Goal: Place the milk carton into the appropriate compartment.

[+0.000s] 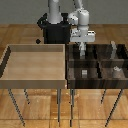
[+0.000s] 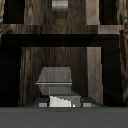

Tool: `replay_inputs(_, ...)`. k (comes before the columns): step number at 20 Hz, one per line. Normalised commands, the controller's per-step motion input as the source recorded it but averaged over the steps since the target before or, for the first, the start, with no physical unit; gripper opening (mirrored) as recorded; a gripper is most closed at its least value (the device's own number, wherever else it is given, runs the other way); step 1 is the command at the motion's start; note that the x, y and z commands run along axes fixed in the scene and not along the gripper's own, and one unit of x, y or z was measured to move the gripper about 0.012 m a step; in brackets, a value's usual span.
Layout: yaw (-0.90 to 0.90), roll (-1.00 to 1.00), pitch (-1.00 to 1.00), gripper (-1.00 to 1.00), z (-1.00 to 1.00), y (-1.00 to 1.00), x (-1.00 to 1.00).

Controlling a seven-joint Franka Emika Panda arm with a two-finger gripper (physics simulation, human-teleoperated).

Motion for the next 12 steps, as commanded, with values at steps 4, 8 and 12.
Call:
replay_inputs(4, 0.0, 0.0, 0.0, 1.0, -0.25, 0.0, 0.0)
replay_inputs(8, 0.0, 0.0, 0.0, 1.0, 0.0, 0.0, 0.0)
replay_inputs(12, 0.0, 0.0, 0.0, 1.0, 0.0, 0.0, 0.0)
